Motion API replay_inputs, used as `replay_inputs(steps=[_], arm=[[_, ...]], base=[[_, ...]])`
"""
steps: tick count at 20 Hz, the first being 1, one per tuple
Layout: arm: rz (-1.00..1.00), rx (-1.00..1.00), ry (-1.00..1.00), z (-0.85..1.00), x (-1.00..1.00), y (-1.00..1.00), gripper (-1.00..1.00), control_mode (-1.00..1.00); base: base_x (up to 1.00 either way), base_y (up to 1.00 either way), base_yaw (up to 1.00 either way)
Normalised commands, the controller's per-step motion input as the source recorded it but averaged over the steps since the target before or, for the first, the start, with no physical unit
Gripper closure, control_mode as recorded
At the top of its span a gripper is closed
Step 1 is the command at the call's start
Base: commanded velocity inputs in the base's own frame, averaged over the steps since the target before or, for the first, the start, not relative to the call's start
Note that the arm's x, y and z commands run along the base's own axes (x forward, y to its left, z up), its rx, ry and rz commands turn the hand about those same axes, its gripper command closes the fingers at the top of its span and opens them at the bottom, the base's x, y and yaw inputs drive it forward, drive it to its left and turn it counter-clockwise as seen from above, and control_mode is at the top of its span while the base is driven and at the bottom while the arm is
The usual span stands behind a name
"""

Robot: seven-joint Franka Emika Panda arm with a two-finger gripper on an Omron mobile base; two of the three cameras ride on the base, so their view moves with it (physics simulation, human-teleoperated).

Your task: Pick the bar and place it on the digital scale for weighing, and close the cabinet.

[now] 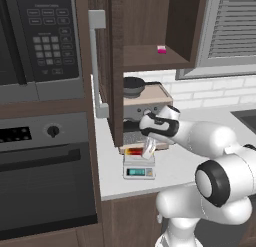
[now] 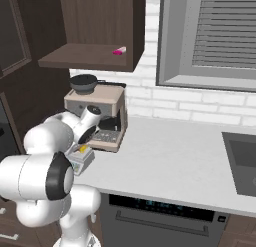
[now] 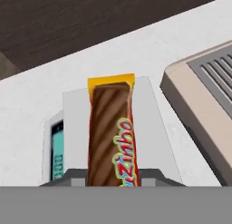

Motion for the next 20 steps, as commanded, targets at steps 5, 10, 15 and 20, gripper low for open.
replay_inputs(steps=[5,10,15,20], arm=[[0.00,0.00,0.00,0.00,-0.24,-0.12,1.00,-1.00],[0.00,0.00,0.00,-0.08,0.09,0.00,-1.00,-1.00],[0.01,0.00,-0.05,-0.03,0.15,0.00,-1.00,-1.00],[0.03,0.00,-0.13,0.10,-0.01,0.00,-1.00,-1.00]], base=[[0.00,0.00,0.00],[0.00,0.00,0.00],[0.00,0.00,0.00],[0.00,0.00,0.00]])
